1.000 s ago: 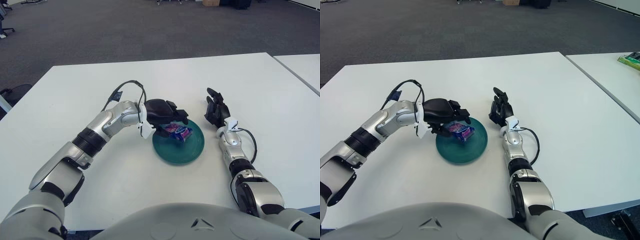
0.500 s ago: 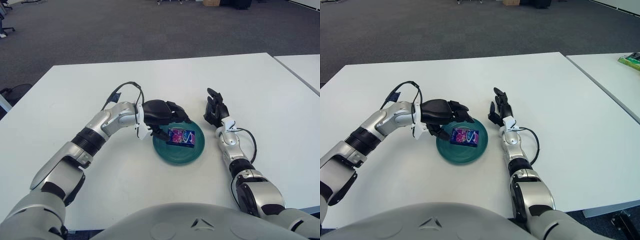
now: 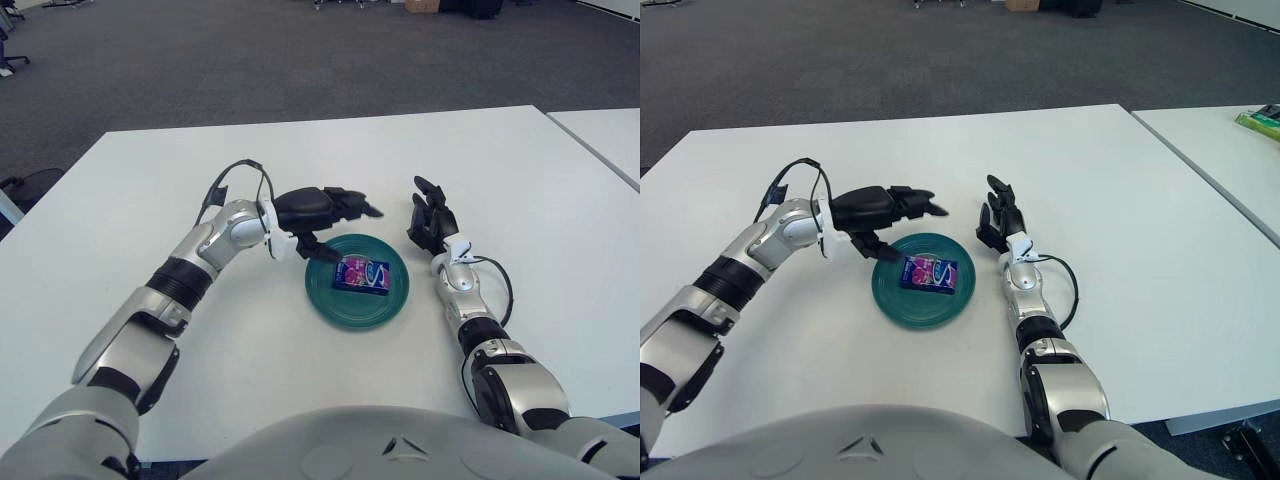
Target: Put the gum into the plate.
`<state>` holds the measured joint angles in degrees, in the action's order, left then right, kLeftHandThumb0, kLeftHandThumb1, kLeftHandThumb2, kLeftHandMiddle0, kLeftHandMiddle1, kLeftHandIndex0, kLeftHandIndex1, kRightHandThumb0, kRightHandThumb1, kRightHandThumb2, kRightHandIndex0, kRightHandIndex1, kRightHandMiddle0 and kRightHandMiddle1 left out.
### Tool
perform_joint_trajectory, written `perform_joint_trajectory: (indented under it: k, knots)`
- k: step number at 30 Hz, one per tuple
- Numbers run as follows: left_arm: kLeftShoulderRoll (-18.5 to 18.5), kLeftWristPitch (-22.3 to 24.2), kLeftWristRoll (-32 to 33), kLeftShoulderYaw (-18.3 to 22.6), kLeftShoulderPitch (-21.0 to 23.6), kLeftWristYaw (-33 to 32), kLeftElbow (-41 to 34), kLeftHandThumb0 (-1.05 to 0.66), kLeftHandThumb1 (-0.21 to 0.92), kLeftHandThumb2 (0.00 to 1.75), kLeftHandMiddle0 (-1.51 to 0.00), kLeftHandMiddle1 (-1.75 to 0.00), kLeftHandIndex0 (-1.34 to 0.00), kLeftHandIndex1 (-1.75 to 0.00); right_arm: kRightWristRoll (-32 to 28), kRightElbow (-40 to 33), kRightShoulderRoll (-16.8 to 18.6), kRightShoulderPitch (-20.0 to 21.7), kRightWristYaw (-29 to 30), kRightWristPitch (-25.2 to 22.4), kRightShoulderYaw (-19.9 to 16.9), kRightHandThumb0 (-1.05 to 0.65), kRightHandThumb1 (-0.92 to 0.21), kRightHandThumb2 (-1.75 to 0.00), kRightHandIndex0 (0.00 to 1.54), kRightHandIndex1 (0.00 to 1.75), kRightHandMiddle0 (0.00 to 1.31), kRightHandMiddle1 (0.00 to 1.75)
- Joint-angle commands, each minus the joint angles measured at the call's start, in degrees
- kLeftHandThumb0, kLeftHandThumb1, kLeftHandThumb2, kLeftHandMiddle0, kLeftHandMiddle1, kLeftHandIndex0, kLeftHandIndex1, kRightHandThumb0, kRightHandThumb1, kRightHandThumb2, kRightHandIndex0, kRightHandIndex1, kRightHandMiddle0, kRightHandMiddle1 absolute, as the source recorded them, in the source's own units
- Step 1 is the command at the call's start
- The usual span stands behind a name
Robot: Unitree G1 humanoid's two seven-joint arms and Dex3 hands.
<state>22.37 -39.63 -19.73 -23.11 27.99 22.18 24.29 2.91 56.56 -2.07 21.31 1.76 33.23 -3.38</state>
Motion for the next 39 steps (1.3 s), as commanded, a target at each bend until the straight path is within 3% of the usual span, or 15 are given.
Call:
perform_joint_trajectory:
  k: [1,9,17,26,39]
  knots:
    - [-3.7,3.0,7.5,5.0,-4.4,-2.7,4.5,-1.05,0.92,0.59,-0.12,-0.01,0.00,-0.37,-1.3,5.9,2.5,-6.1,0.0,-6.5,-0.6,-0.73,-0.92,-0.96,0.25,0.00,0.00,0.47]
    - [-17.5,4.1,20.4,15.8,-9.9,-13.4,8.7,-1.05,0.92,0.77,-0.02,0.00,0.00,-0.18,-2.4,5.4,3.0,-6.2,-0.9,-7.1,-1.5,-0.80,-0.92,-0.95,0.29,0.01,0.00,0.64]
    - [-25.2,1.7,24.5,20.8,-15.1,-18.0,10.5,-1.05,0.92,0.93,0.00,0.00,0.00,-0.19,-2.7,4.9,2.9,-6.7,-1.8,-7.3,-1.7,-0.81,-0.92,-0.96,0.31,0.01,0.00,0.68]
    - [-27.8,-1.8,30.7,27.2,-17.3,-14.9,20.9,-1.03,0.92,1.03,0.00,0.00,0.00,-0.23,-2.9,4.7,2.7,-7.0,-2.8,-7.3,-1.9,-0.81,-0.92,-0.96,0.27,0.00,0.00,0.63]
    - [-28.8,-6.2,29.1,29.3,-19.9,-14.8,26.6,-1.05,0.92,1.03,0.00,0.00,0.00,-0.17,-2.7,4.2,2.5,-7.3,-3.5,-7.6,-1.8,-0.81,-0.92,-0.95,0.26,0.00,0.00,0.59]
